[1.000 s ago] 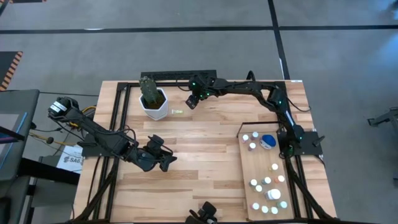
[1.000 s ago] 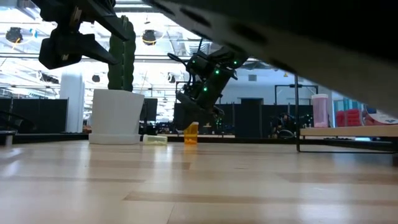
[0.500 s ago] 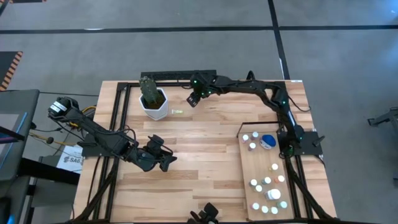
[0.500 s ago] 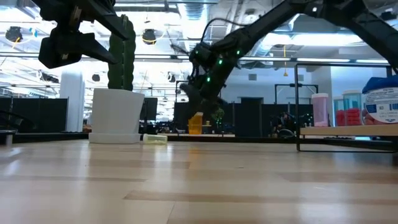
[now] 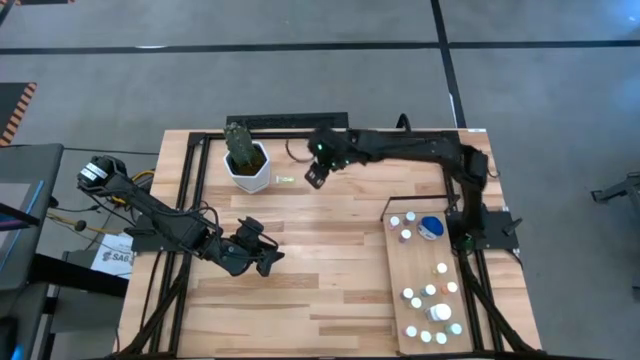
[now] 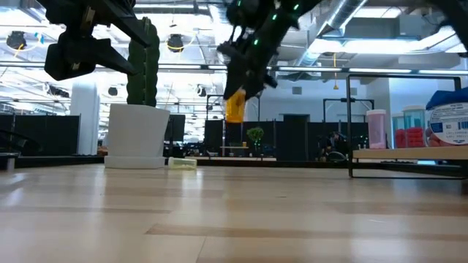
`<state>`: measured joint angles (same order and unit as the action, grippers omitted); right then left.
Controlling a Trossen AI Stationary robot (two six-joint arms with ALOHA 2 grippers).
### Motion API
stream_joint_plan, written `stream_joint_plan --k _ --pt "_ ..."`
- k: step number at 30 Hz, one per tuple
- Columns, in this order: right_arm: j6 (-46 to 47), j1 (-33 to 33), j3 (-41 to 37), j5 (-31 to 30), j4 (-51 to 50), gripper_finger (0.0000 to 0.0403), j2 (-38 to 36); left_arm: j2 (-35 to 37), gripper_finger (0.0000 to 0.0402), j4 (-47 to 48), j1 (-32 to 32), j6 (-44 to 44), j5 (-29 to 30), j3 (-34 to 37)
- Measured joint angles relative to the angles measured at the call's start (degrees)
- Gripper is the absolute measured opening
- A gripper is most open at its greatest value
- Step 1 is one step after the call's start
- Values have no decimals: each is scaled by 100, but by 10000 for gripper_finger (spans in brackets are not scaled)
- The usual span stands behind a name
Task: Pick and place medicine bottles onto shelf by color
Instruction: Put the orange pill bottle on the shelf
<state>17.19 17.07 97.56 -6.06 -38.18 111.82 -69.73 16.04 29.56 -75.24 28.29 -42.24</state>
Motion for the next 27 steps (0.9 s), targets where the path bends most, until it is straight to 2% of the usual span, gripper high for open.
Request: stream_joint_plan --k 3,8,14,18,23,27 --pt "250 -378 -477 -215 241 216 -433 0 188 -1 0 0 -2 0" --pt "798 -1093 -1696 -519 692 216 -1359 0 188 -2 0 0 -2 0" --pt "1567 -2377 -2876 -1282 1166 218 -2330 0 188 1 0 0 -2 0" --pt "2468 -3237 -3083 -1973 654 216 -2659 0 188 -1 0 0 -4 0" --pt "3911 -4207 -3128 -2796 -493 216 -2901 0 188 1 0 0 -4 0" --pt "5294 -4860 -3123 -3113 -1422 218 -2955 0 188 -1 -2 0 -4 0"
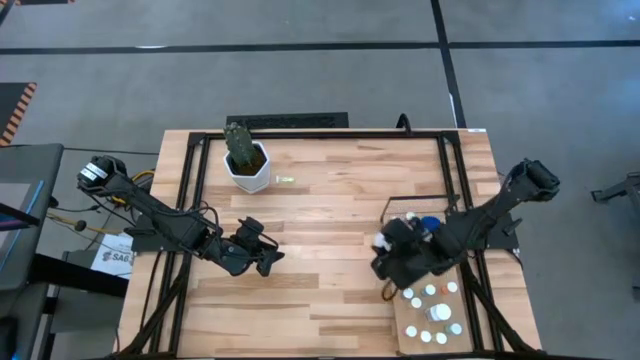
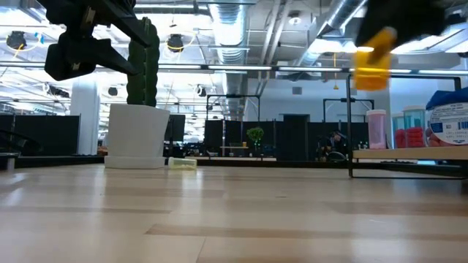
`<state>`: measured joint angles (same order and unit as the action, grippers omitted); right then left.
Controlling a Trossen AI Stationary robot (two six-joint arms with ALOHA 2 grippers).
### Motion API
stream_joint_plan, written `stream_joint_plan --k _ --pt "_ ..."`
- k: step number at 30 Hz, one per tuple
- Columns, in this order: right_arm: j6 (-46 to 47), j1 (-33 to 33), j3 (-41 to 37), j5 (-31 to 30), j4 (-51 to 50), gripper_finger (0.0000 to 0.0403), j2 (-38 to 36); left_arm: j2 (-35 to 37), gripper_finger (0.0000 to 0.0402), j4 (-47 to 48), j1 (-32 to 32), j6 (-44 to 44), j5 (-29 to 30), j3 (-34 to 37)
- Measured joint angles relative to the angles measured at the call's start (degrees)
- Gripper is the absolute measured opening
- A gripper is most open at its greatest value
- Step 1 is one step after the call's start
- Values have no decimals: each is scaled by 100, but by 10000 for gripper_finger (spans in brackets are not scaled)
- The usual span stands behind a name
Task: Pick and place medicine bottles onto shelf by color
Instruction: Put the orange pill bottle on the shelf
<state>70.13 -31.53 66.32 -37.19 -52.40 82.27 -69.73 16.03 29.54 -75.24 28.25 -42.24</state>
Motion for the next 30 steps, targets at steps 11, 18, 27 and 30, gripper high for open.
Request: stream_joint_plan --k 11,18,27,30 --pt "3030 -1339 -2 -184 -1660 219 70 0 188 2 0 0 -2 0" --pt "4870 -1896 -113 122 -2593 219 360 0 188 0 0 0 -2 0" --pt "5558 -2252 -115 584 -2990 220 431 0 188 -2 2 0 -4 0" --pt "5602 -2293 -243 656 -2906 220 429 0 188 -2 0 0 -2 0"
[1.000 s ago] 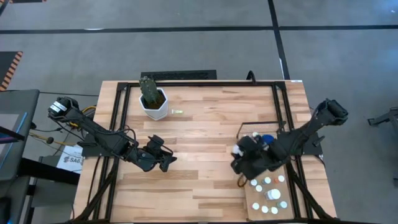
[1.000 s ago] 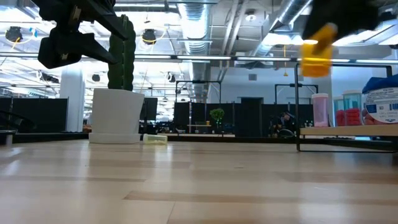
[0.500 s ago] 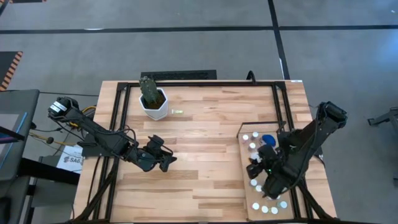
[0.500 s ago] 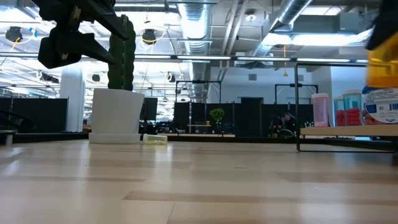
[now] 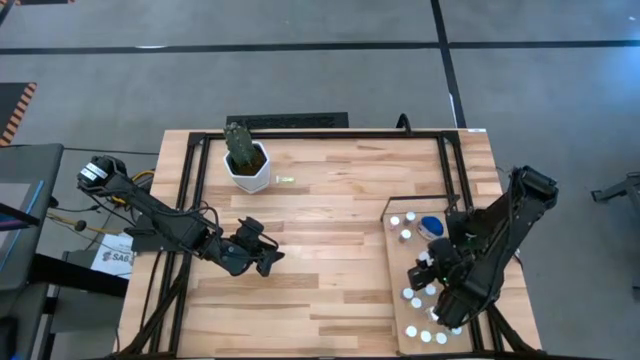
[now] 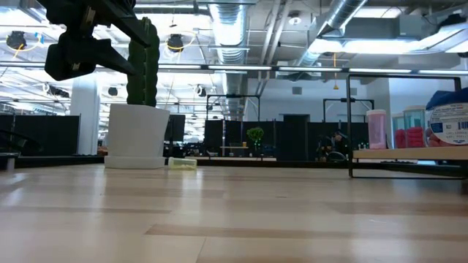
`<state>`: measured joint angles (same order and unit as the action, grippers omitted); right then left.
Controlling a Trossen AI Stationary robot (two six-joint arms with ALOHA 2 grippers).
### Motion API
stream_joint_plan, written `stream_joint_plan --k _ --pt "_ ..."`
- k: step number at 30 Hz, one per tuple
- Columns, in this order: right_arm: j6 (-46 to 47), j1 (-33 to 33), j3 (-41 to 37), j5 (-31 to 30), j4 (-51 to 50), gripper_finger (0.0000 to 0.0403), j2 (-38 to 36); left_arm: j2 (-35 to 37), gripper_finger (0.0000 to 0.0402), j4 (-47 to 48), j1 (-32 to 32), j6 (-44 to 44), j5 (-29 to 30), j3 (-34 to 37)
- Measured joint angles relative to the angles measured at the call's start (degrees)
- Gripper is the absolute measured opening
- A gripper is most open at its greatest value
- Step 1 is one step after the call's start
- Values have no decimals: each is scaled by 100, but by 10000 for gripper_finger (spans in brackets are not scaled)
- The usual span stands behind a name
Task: Pick and place medicine bottles onto shelf by color
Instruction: Put the orange pill bottle on the shelf
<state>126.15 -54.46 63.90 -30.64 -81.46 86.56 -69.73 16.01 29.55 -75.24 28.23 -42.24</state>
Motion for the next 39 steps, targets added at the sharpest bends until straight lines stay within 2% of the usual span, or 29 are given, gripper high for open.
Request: stream_joint_plan --k 4,14,28,39 --pt "29 0 -300 38 387 221 2 0 188 2 1 0 0 0" --pt "150 -35 -732 88 615 221 2 0 188 2 -1 0 -1 0" --pt "-18 -35 -800 83 710 222 2 0 188 2 1 0 0 0" --pt "152 -22 -800 77 653 270 2 0 188 2 1 0 -1 0"
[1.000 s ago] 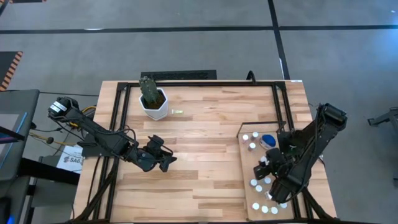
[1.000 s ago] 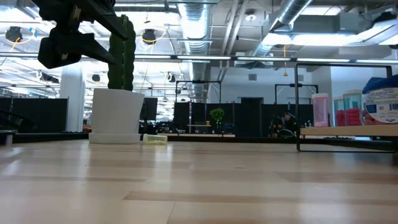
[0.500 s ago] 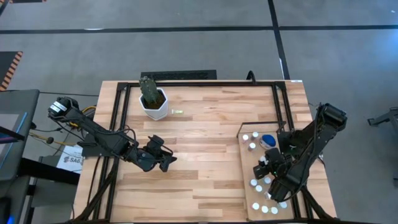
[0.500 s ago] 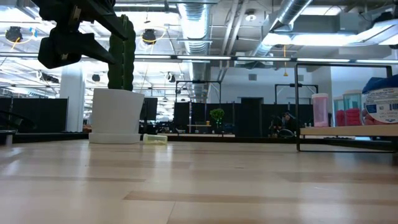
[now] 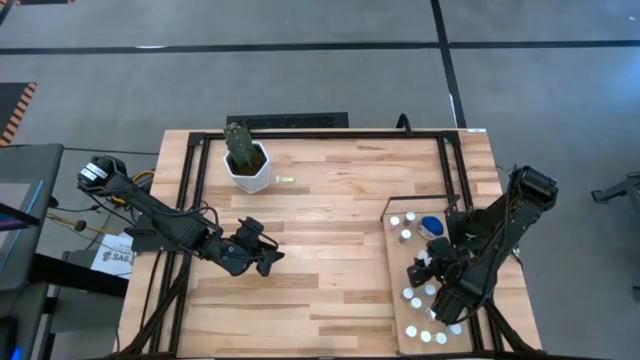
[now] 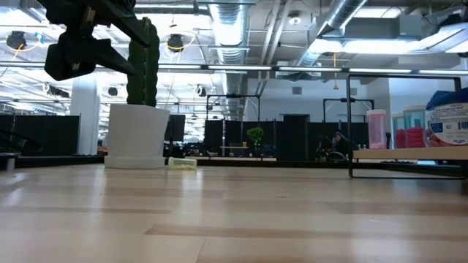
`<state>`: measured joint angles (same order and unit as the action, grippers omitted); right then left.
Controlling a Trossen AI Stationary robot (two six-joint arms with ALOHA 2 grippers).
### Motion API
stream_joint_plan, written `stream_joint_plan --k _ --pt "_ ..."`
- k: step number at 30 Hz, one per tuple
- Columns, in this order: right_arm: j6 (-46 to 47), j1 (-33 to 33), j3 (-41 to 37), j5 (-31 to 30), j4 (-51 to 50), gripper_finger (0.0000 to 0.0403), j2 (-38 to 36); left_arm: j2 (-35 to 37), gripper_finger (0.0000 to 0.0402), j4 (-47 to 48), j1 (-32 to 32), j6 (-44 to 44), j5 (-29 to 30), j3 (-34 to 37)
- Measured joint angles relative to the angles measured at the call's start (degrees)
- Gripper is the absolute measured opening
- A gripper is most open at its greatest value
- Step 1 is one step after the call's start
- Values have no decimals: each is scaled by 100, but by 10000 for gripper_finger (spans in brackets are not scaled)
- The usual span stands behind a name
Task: Pick and place medicine bottles onto shelf by color
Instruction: Put the orange pill bottle on the shelf, then put the yellow pill bottle on the shelf
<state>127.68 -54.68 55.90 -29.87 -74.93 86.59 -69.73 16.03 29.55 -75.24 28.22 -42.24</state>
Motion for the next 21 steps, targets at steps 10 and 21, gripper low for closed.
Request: stream_joint_plan --k 10,21 --pt "401 -8 123 -7 -430 357 -1 0 188 0 -1 0 -1 0" --pt "112 257 1139 -153 -1491 395 -43 0 188 0 -1 0 1 0"
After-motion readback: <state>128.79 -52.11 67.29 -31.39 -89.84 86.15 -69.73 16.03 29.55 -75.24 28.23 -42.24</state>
